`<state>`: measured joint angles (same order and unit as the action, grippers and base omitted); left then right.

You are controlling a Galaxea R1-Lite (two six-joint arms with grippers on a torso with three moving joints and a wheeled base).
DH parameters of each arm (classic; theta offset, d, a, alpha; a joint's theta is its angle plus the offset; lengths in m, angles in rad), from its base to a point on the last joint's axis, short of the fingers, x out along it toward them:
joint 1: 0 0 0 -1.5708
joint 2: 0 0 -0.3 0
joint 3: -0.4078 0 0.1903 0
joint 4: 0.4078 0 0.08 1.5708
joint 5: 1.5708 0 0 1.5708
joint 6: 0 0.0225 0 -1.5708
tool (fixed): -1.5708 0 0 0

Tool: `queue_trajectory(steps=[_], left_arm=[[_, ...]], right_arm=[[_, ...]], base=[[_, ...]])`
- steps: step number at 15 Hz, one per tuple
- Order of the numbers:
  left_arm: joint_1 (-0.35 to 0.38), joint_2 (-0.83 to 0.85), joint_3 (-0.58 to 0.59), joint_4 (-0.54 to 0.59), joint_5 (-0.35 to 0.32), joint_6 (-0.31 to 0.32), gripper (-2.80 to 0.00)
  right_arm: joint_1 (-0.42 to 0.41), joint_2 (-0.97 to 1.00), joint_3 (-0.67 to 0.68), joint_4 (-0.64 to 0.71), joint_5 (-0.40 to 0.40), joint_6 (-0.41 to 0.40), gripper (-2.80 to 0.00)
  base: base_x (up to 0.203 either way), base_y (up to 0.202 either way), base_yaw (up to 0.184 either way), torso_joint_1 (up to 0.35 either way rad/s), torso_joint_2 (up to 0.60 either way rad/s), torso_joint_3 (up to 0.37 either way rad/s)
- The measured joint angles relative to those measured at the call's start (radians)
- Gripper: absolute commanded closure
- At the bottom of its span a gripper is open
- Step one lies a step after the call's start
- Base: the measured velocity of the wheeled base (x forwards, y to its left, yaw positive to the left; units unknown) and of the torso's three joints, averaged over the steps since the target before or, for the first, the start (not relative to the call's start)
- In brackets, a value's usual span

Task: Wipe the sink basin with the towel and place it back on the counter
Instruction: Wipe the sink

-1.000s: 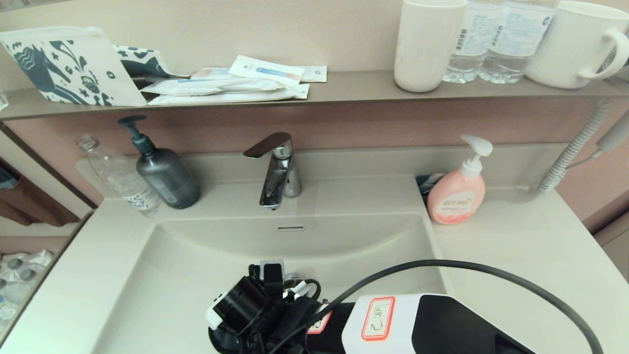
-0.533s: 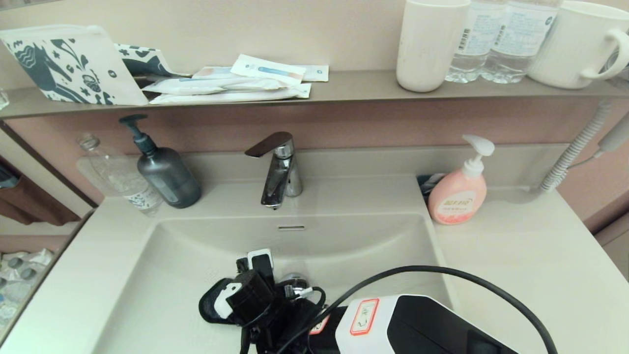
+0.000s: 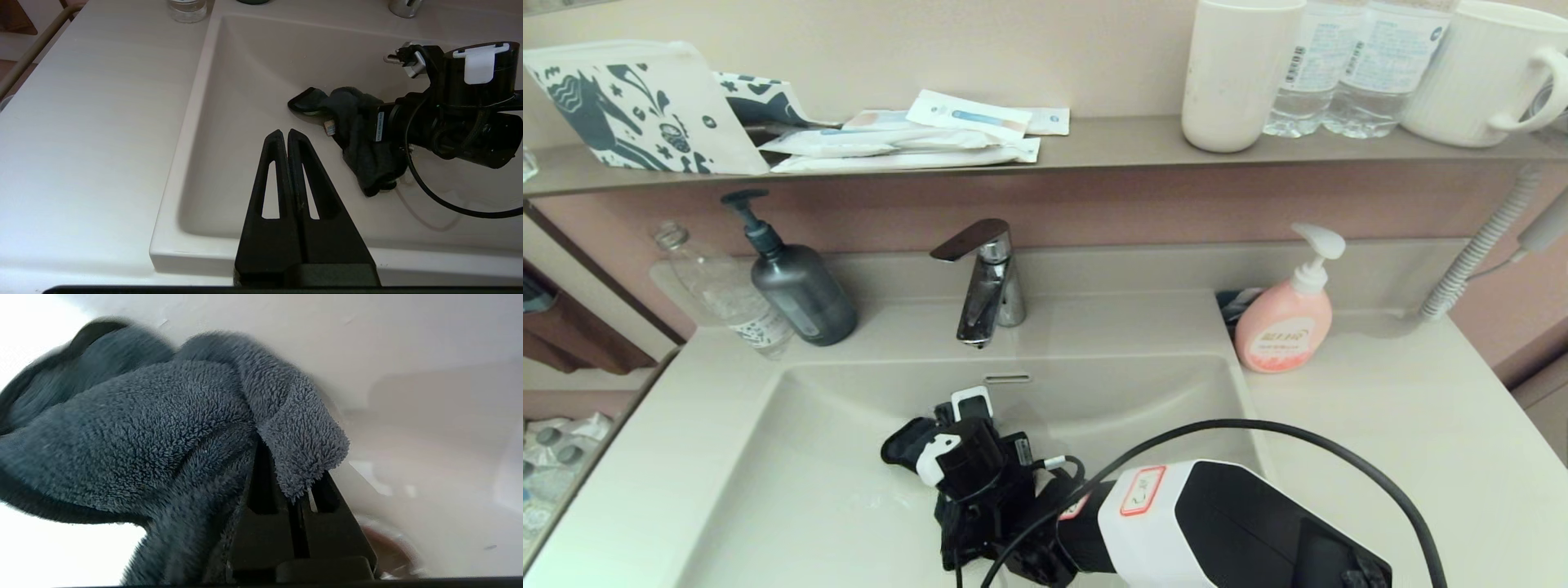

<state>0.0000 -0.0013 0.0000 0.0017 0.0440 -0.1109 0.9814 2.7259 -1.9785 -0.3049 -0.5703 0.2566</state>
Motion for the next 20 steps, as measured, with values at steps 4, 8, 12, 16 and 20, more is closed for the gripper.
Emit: queue_trajectory(steps=[4, 8, 12, 16, 20], left_arm=[[0.000, 0.000, 0.000, 0.000, 0.000, 0.000, 0.00], [0.000, 0.000, 0.000, 0.000, 0.000, 0.000, 0.00], [0.000, 0.000, 0.000, 0.000, 0.000, 0.000, 0.00], [0.000, 0.000, 0.000, 0.000, 0.000, 0.000, 0.00], [0.000, 0.000, 0.000, 0.000, 0.000, 0.000, 0.00]], right_arm=[[-0.016, -0.025, 0.000, 0.001, -0.015, -0.029, 0.00], [-0.024, -0.044, 0.006, 0.011, -0.048, -0.068, 0.00], [-0.040, -0.068, 0.010, 0.098, -0.084, -0.073, 0.00], [-0.069, -0.092, 0.011, 0.210, -0.122, -0.073, 0.00], [-0.107, -0.120, 0.057, 0.222, -0.128, -0.074, 0.00]], base=[[0.000, 0.000, 0.000, 0.000, 0.00, 0.000], [0.000, 0.000, 0.000, 0.000, 0.00, 0.000], [0.000, 0.000, 0.000, 0.000, 0.00, 0.000], [0.000, 0.000, 0.000, 0.000, 0.00, 0.000], [0.000, 0.000, 0.000, 0.000, 0.00, 0.000]])
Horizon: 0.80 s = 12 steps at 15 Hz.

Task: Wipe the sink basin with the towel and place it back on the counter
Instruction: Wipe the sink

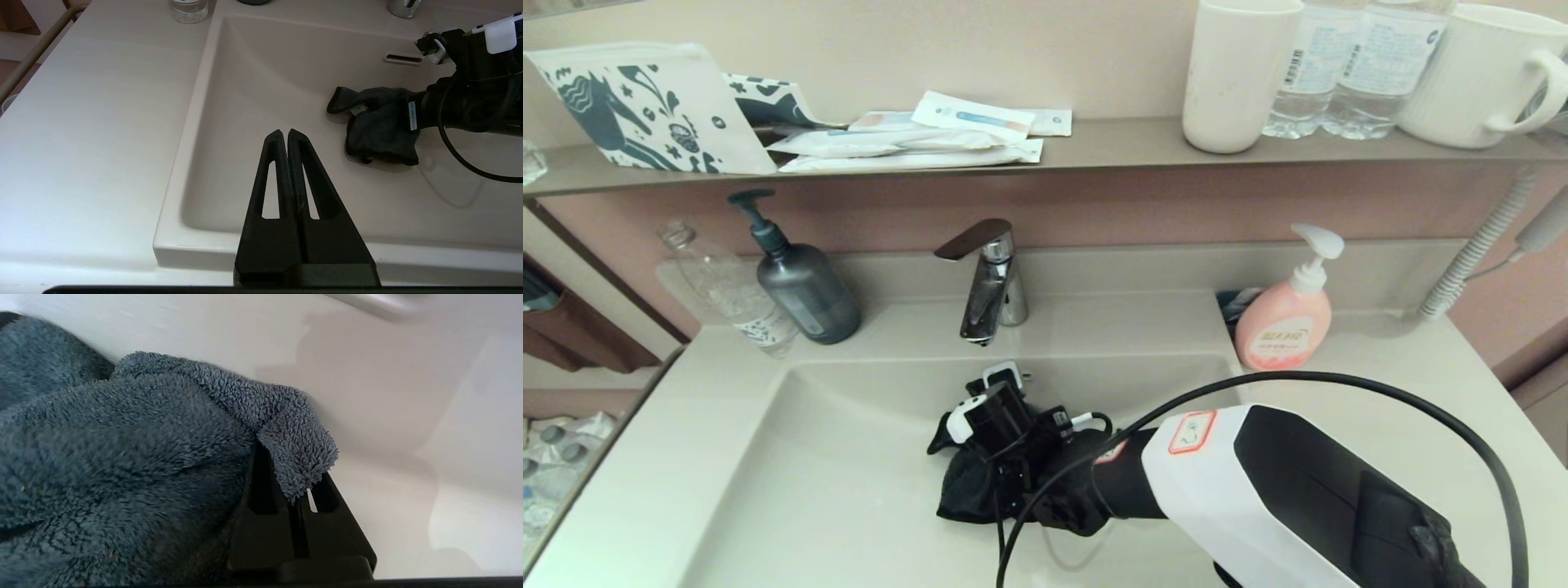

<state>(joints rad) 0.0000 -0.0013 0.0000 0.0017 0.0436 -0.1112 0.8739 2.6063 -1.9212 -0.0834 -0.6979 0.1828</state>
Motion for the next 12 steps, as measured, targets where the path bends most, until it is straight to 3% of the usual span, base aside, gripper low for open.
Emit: queue_trajectory(steps=[12], left_arm=[[0.000, 0.000, 0.000, 0.000, 0.000, 0.000, 0.00]], right_arm=[[-0.120, -0.223, 0.317, 0.008, -0.039, -0.004, 0.00]], base=[[0.000, 0.000, 0.000, 0.000, 0.00, 0.000]])
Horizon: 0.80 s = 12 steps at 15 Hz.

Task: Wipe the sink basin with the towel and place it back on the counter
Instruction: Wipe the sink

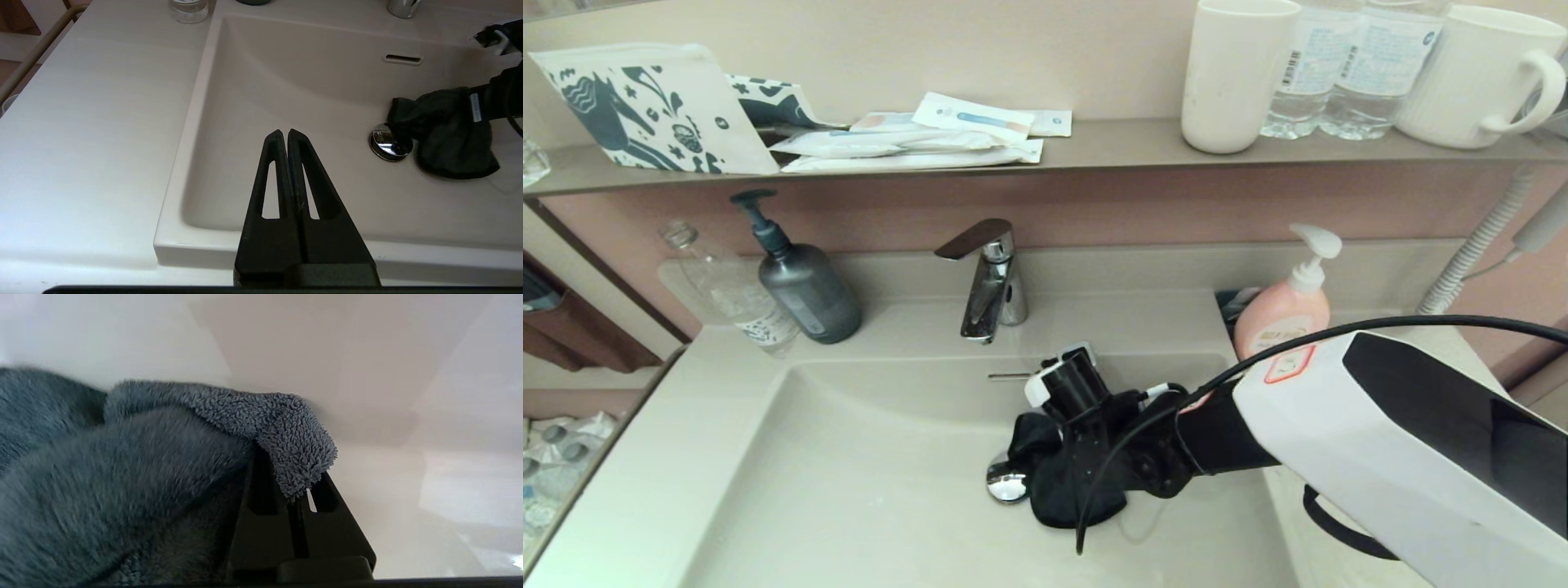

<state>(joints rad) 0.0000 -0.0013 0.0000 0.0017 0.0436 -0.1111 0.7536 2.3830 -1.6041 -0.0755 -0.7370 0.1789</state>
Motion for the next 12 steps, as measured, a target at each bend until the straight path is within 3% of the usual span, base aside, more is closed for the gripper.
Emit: queue_trajectory(steps=[6, 12], left_arm=[[0.000, 0.000, 0.000, 0.000, 0.000, 0.000, 0.00], [0.000, 0.000, 0.000, 0.000, 0.000, 0.000, 0.00]], right_arm=[[-0.043, -0.143, 0.091, 0.046, -0.026, -0.006, 0.00], [-0.015, -0.307, 0.158, 0.151, -0.048, 0.008, 0.00]], base=[[0.000, 0.000, 0.000, 0.000, 0.00, 0.000], [0.000, 0.000, 0.000, 0.000, 0.00, 0.000]])
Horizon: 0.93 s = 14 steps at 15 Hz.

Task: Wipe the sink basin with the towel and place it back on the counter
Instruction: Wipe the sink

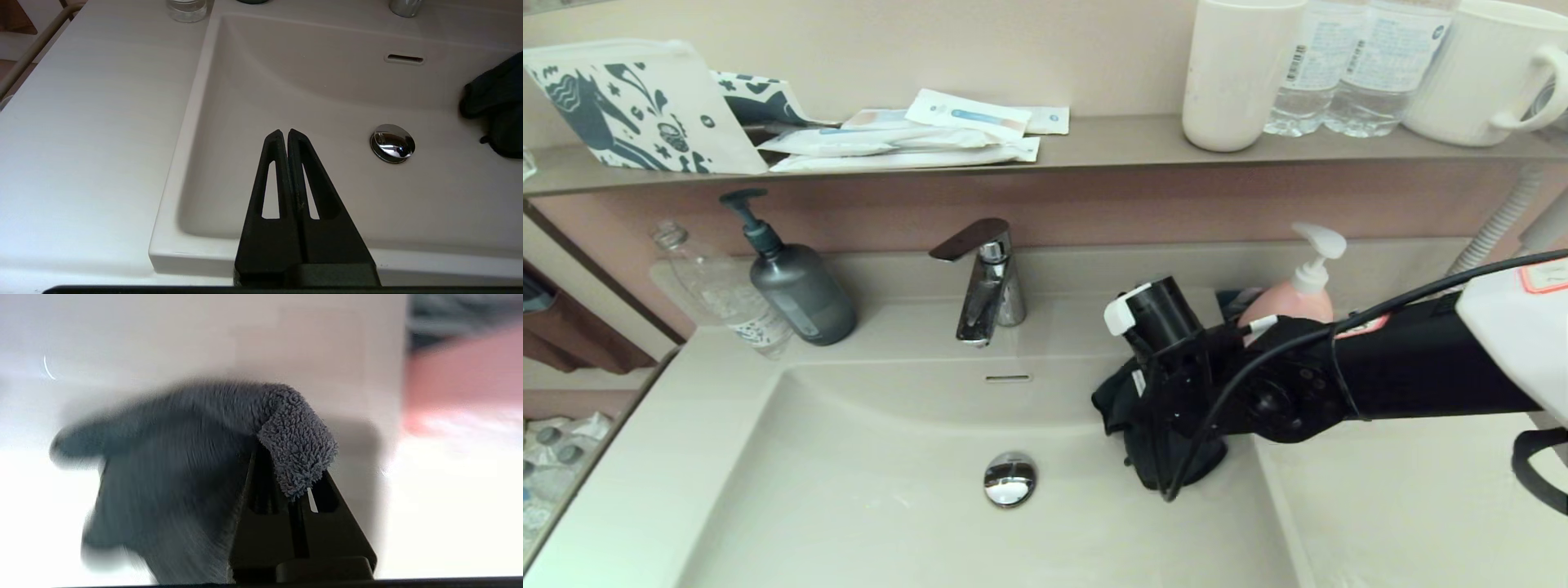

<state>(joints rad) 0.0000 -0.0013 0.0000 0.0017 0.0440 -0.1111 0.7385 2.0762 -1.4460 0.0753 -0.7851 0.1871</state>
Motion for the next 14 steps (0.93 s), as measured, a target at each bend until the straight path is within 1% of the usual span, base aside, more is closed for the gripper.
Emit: queue_trajectory(steps=[5, 9, 12, 14], left_arm=[[0.000, 0.000, 0.000, 0.000, 0.000, 0.000, 0.00], [0.000, 0.000, 0.000, 0.000, 0.000, 0.000, 0.00], [0.000, 0.000, 0.000, 0.000, 0.000, 0.000, 0.00], [0.000, 0.000, 0.000, 0.000, 0.000, 0.000, 0.00]], right_arm=[[0.041, -0.155, 0.196, 0.057, 0.005, 0.022, 0.00], [0.049, -0.292, 0.326, 0.122, 0.010, 0.028, 0.00], [0.029, -0.412, 0.407, 0.158, 0.014, 0.028, 0.00], [-0.011, -0.500, 0.440, 0.230, 0.022, 0.028, 0.00]], base=[[0.000, 0.000, 0.000, 0.000, 0.00, 0.000], [0.000, 0.000, 0.000, 0.000, 0.00, 0.000], [0.000, 0.000, 0.000, 0.000, 0.00, 0.000], [0.000, 0.000, 0.000, 0.000, 0.00, 0.000]])
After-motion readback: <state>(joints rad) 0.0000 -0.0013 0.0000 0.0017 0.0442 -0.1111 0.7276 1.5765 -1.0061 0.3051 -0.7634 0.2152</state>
